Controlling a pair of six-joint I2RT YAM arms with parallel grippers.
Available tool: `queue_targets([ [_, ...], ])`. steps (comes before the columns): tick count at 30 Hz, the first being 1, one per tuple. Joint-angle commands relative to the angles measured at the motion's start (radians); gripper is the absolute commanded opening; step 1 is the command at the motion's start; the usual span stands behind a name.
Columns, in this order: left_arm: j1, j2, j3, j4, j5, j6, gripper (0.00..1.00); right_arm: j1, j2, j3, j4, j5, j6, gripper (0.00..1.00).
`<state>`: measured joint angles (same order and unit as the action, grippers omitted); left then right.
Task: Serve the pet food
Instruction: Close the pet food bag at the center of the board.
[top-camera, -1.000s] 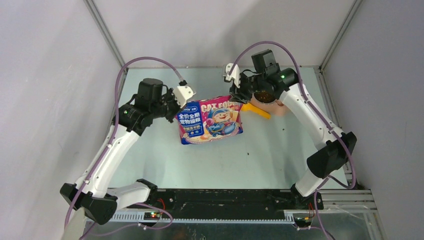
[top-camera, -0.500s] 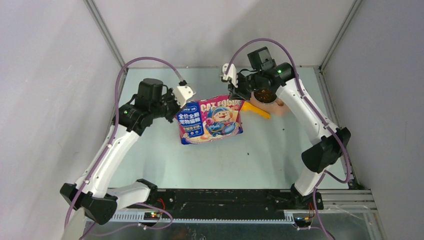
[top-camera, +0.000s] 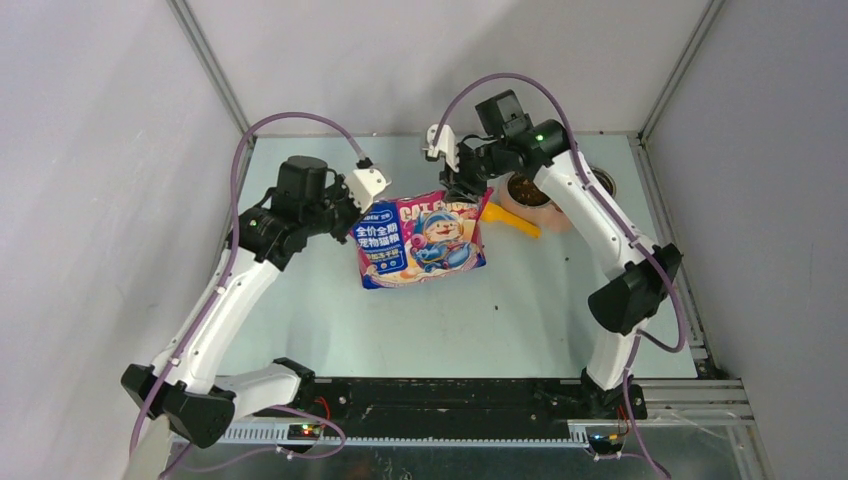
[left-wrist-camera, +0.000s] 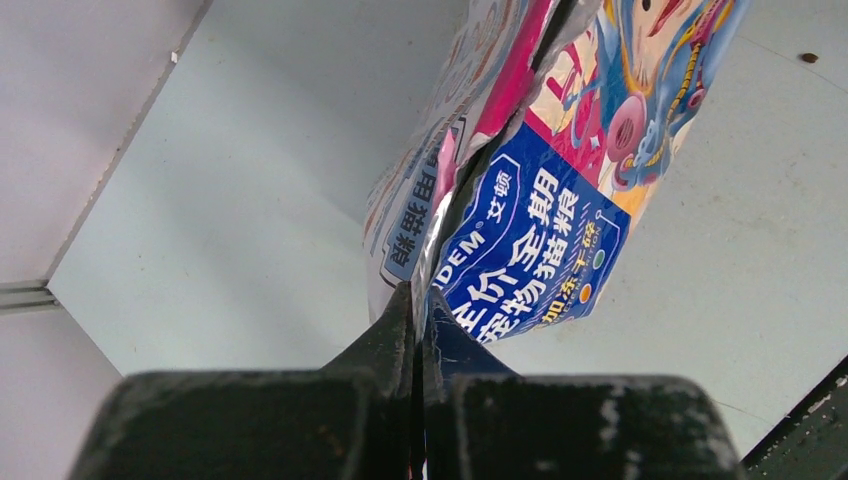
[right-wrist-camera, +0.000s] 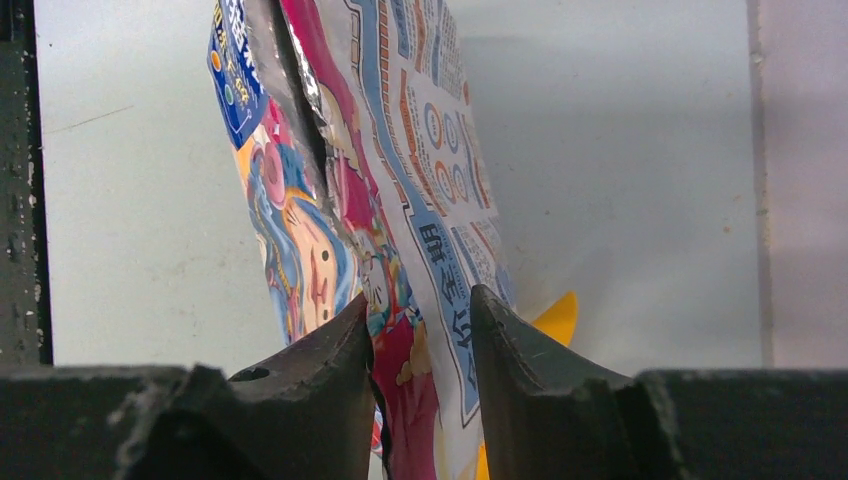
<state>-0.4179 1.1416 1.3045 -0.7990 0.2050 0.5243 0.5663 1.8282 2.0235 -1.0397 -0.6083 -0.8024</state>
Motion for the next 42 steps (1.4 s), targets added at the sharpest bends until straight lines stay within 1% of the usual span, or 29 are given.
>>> queue_targets([
  [1,0.012,-0.003,0.040,0.016,-0.127,-0.041,0.00,0.002,0.037,0.067,-0.029,0.005,0.025,0.39],
  [3,0.012,0.001,0.046,0.017,-0.122,-0.052,0.00,0.001,0.046,0.076,-0.030,0.013,0.036,0.35],
  [4,0.012,0.005,0.049,0.011,-0.118,-0.057,0.00,0.001,0.049,0.081,-0.033,0.013,0.045,0.30],
  [5,0.012,0.008,0.055,0.006,-0.104,-0.060,0.00,-0.001,0.058,0.092,-0.036,0.010,0.052,0.28],
  [6,0.012,0.012,0.057,-0.001,-0.088,-0.064,0.01,-0.004,0.062,0.100,-0.044,0.007,0.061,0.23],
  [9,0.011,0.009,0.060,-0.010,-0.067,-0.064,0.08,-0.013,0.083,0.138,-0.061,-0.011,0.080,0.12],
  [10,0.011,0.006,0.061,-0.010,-0.061,-0.064,0.09,-0.015,0.086,0.145,-0.067,-0.015,0.088,0.05],
  [11,0.011,0.004,0.060,-0.011,-0.059,-0.064,0.13,-0.015,0.090,0.156,-0.069,-0.015,0.090,0.00],
  [12,0.010,0.000,0.060,-0.013,-0.051,-0.064,0.15,-0.016,0.091,0.159,-0.069,-0.011,0.094,0.00],
  [13,0.011,-0.002,0.061,-0.015,-0.044,-0.064,0.20,-0.016,0.086,0.158,-0.067,-0.009,0.095,0.00],
  [15,0.010,-0.008,0.062,-0.021,-0.024,-0.065,0.27,-0.017,0.069,0.138,-0.044,-0.005,0.109,0.00],
  [18,0.001,-0.011,0.066,-0.028,0.002,-0.065,0.31,-0.013,0.043,0.111,0.017,-0.013,0.133,0.00],
  [21,-0.010,-0.005,0.073,-0.037,0.003,-0.062,0.31,0.000,0.042,0.118,0.022,-0.034,0.140,0.28],
  [22,-0.014,-0.003,0.075,-0.037,0.002,-0.062,0.29,0.006,0.042,0.117,0.022,-0.036,0.136,0.32],
  [23,-0.015,-0.001,0.075,-0.037,0.003,-0.062,0.29,0.016,0.043,0.117,0.024,-0.036,0.132,0.38],
  [25,-0.015,-0.002,0.075,-0.038,0.003,-0.063,0.28,0.027,0.047,0.118,0.029,-0.029,0.131,0.42],
  [27,-0.015,-0.006,0.070,-0.038,0.005,-0.063,0.28,0.039,0.054,0.119,0.033,-0.018,0.130,0.43],
  [29,-0.015,-0.014,0.065,-0.039,0.003,-0.062,0.28,0.046,0.065,0.119,0.033,-0.006,0.128,0.41],
  [31,-0.016,-0.022,0.063,-0.042,0.000,-0.059,0.29,0.051,0.072,0.120,0.035,0.002,0.132,0.36],
  [32,-0.016,-0.025,0.061,-0.043,-0.002,-0.058,0.29,0.052,0.075,0.123,0.035,0.002,0.132,0.28],
  [33,-0.016,-0.030,0.060,-0.045,-0.006,-0.056,0.29,0.052,0.082,0.125,0.033,0.003,0.133,0.22],
  [34,-0.016,-0.035,0.058,-0.049,-0.009,-0.054,0.29,0.052,0.085,0.134,0.028,0.004,0.133,0.05],
  [35,-0.015,-0.038,0.058,-0.051,-0.010,-0.051,0.29,0.052,0.091,0.144,0.027,0.010,0.135,0.02],
  [36,-0.016,-0.043,0.057,-0.055,-0.012,-0.048,0.30,0.051,0.092,0.145,0.028,0.010,0.135,0.00],
  [38,-0.015,-0.049,0.055,-0.060,-0.017,-0.045,0.30,0.050,0.084,0.135,0.050,0.019,0.140,0.00],
  [41,-0.015,-0.061,0.046,-0.066,-0.021,-0.042,0.35,0.054,0.062,0.111,0.086,0.019,0.151,0.00],
  [42,-0.015,-0.070,0.035,-0.064,-0.022,-0.041,0.36,0.054,0.062,0.114,0.086,0.012,0.152,0.03],
])
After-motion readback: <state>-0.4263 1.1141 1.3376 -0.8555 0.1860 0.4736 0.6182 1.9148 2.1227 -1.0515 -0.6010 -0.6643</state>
